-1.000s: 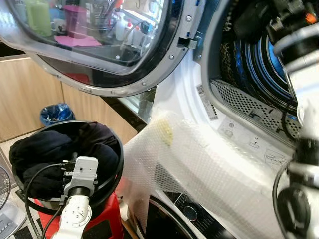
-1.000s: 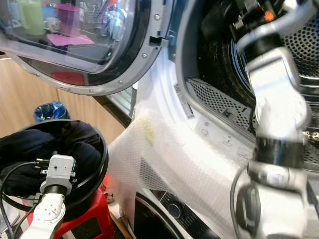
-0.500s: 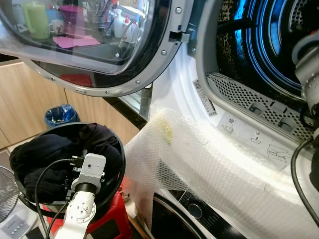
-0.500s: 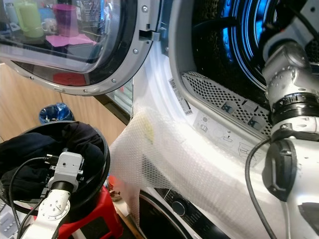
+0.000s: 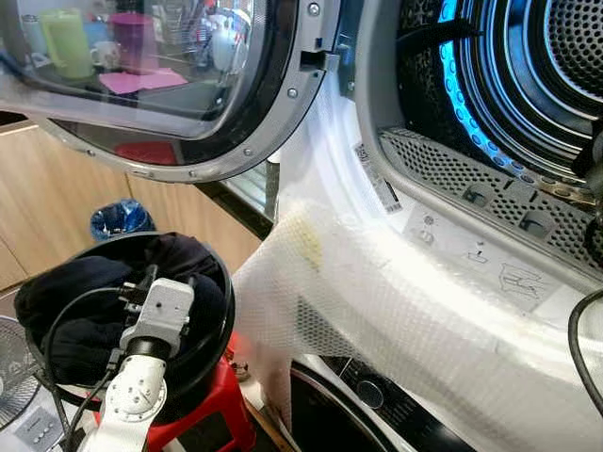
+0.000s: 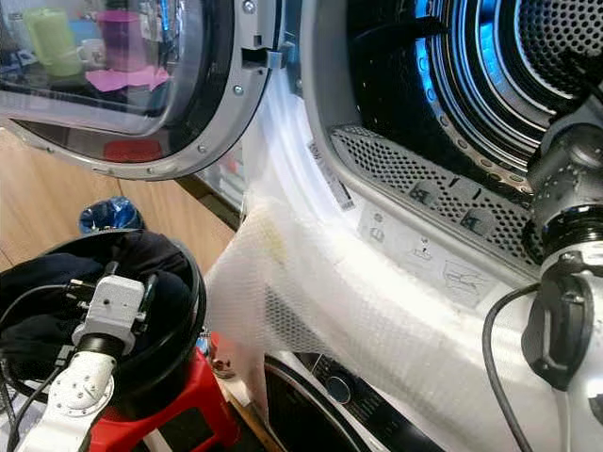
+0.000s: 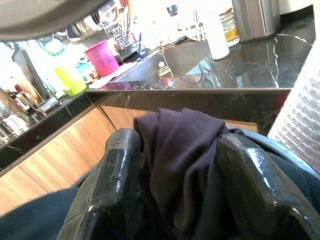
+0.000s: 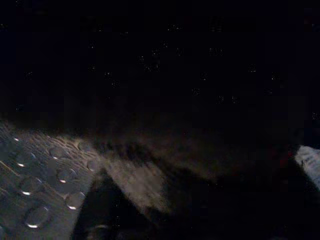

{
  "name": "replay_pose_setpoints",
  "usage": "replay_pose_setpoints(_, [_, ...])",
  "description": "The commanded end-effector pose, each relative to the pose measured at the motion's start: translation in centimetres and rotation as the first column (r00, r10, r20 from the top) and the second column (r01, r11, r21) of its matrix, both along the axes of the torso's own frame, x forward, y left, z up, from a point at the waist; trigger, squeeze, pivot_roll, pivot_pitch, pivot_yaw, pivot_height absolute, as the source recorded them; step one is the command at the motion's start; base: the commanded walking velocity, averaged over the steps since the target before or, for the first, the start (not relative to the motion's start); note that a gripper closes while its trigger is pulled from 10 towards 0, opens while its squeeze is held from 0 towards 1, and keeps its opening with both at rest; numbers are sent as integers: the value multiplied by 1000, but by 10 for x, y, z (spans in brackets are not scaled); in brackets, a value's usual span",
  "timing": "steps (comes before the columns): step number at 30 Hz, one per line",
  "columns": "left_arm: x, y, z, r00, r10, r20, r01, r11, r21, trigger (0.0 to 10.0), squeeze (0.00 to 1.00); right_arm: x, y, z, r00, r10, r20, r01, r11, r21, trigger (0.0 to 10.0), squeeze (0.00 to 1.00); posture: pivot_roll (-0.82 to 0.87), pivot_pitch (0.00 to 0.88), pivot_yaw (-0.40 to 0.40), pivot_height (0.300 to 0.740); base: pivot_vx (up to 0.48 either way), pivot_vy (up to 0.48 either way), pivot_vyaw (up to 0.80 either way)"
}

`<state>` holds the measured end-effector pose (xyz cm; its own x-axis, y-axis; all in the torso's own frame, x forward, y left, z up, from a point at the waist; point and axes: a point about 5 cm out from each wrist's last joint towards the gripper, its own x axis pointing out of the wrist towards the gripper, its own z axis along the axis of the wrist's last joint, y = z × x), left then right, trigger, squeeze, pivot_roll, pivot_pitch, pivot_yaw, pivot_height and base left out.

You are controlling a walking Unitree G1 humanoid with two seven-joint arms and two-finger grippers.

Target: Clothes washing

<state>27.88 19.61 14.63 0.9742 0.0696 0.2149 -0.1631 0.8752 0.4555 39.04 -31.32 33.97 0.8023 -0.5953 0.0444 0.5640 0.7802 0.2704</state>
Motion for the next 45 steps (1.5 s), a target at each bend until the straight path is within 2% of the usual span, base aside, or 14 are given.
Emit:
replay_pose_setpoints(1, [-3,1,-1,1000,0,-19,0,1000,4,10000,0,-4,-9,-4,1000,-29,-9,29,1000,6,10000,1000,385,93,-132,740,0,0,0])
replay_pose_setpoints(12, [-1,-4,5,1000,-9,-17,10,1000,1,10000,0,-3,-8,-8,1000,-18,-17,18,1000,19,10000,1000,383,96,-131,740,0,0,0])
replay_pose_setpoints(18, [-2,-4,3,999,-6,-32,6,1000,-12,10000,0,-5,-11,4,1000,-24,20,24,1000,14,10000,1000,374,100,-128,740,0,0,0])
replay_pose_setpoints(22, [0,-4,2,999,-11,-45,9,1000,-26,10000,0,-7,-10,17,999,-28,38,30,998,-50,10000,1000,362,100,-122,740,0,0,0])
replay_pose_setpoints(23, [0,-5,1,999,-12,-52,10,999,-43,10000,0,-6,-7,21,999,-11,43,14,998,-66,10000,878,362,100,-122,740,0,0,0])
replay_pose_setpoints(24, [1,-6,1,999,-14,-52,12,999,-44,10000,0,-6,-7,23,998,-9,57,12,998,-56,10000,333,355,101,-120,740,0,0,0])
replay_pose_setpoints(25, [1,-7,1,998,-17,-52,15,999,-42,10000,0,-7,-7,25,998,-10,68,14,998,-57,10000,0,355,101,-120,740,0,0,0])
replay_pose_setpoints(29, [2,-9,1,998,-29,-56,26,998,-51,10000,0,-8,-3,41,990,3,144,9,997,-80,10000,0,347,104,-121,740,0,0,0])
replay_pose_setpoints(34, [3,-11,-2,996,-40,-83,35,997,-64,10000,0,-6,0,39,994,23,110,-10,993,-121,10000,0,333,105,-112,740,0,0,0])
replay_pose_setpoints(35, [4,-13,-2,995,-52,-85,47,997,-65,10000,0,-5,-1,34,995,31,98,-22,996,-89,10000,0,324,100,-117,740,0,0,0])
replay_pose_setpoints(36, [5,-16,-2,994,-65,-85,60,996,-62,10000,0,-5,-3,30,995,30,90,-25,998,-53,10000,1000,320,101,-114,740,0,0,0])
replay_pose_setpoints(40, [6,-17,-4,992,-75,-104,69,996,-65,10000,0,-6,-5,32,995,17,94,-21,999,40,10000,1000,312,102,-118,740,0,0,0])
replay_pose_setpoints(43, [6,-18,-5,990,-82,-112,75,995,-63,10000,0,-11,-1,59,988,28,151,-26,1000,-15,10000,1000,308,104,-116,740,0,0,0])
replay_pose_setpoints(45, [6,-20,-4,990,-86,-110,79,995,-66,10000,0,-14,7,84,977,51,205,-36,996,-76,10000,1000,306,103,-117,740,0,0,0])
